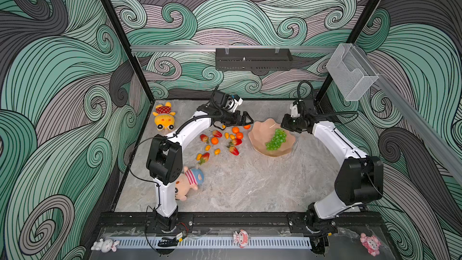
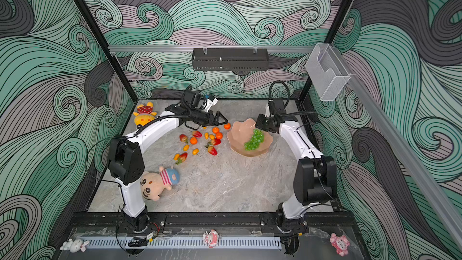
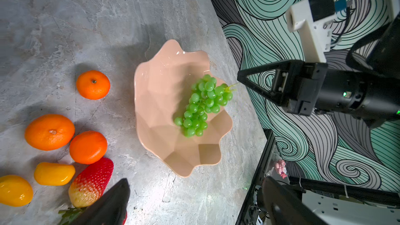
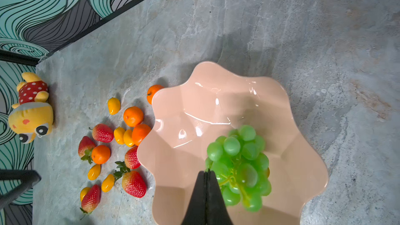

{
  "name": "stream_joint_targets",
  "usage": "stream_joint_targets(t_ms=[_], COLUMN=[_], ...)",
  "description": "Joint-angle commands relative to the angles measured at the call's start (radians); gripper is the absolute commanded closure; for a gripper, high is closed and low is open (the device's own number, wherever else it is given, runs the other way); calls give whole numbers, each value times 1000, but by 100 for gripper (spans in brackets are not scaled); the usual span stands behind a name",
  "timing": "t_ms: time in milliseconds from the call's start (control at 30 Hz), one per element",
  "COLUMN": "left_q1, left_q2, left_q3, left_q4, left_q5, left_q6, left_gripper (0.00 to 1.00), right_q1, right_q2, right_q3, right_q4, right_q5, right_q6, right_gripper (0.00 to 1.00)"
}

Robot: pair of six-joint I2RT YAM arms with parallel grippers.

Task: Arrange fruit in a fruit bowl
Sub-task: Place the fruits in the fruit bowl, then pick up the fruit from the center of the table.

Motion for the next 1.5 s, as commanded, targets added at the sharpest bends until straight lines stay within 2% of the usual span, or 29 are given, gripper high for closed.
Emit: stream_joint_targets(t_ms=[0,167,233,333,400,500,633,767,900,1033,1267,1467], left_q1=[-40,-77,-84,-88,-92,-93,-91,-89,-85,-77,-65,-17], left_q2=[27,25,16,-7,-32,-94,-221,-379,-567,-705,-924,-1031], left_q3=[45,65,63,55,47,21,-62,-221,-415,-539,-683,-750], left_q4=[-58,-94,-100,-108,-121,-156,-222,-226,-183,-212,-290,-325], left_q5=[-131,-275,-309,-348,-387,-461,-559,-628,-664,-684,-768,-784], left_q6=[43,67,68,67,64,37,2,-31,-80,-119,-188,-233], left_gripper=[1,1,1,1,1,1,1,1,1,1,1,1], right_q1=[-10,-15,-15,-15,-15,-12,20,84,196,334,516,610], right_q2=[38,88,84,65,45,0,-88,-178,-256,-284,-234,-97], right_q3=[60,104,102,97,97,91,56,-5,-77,-115,-114,-35], right_q4=[-7,-48,-50,-60,-70,-88,-99,-105,-93,-82,-64,-57], right_q5=[32,64,75,107,131,171,214,228,243,234,232,228], right_q6=[-14,-20,-21,-23,-27,-38,-65,-82,-97,-130,-194,-237], right_gripper=[100,98,83,68,58,50,49,50,52,53,54,53])
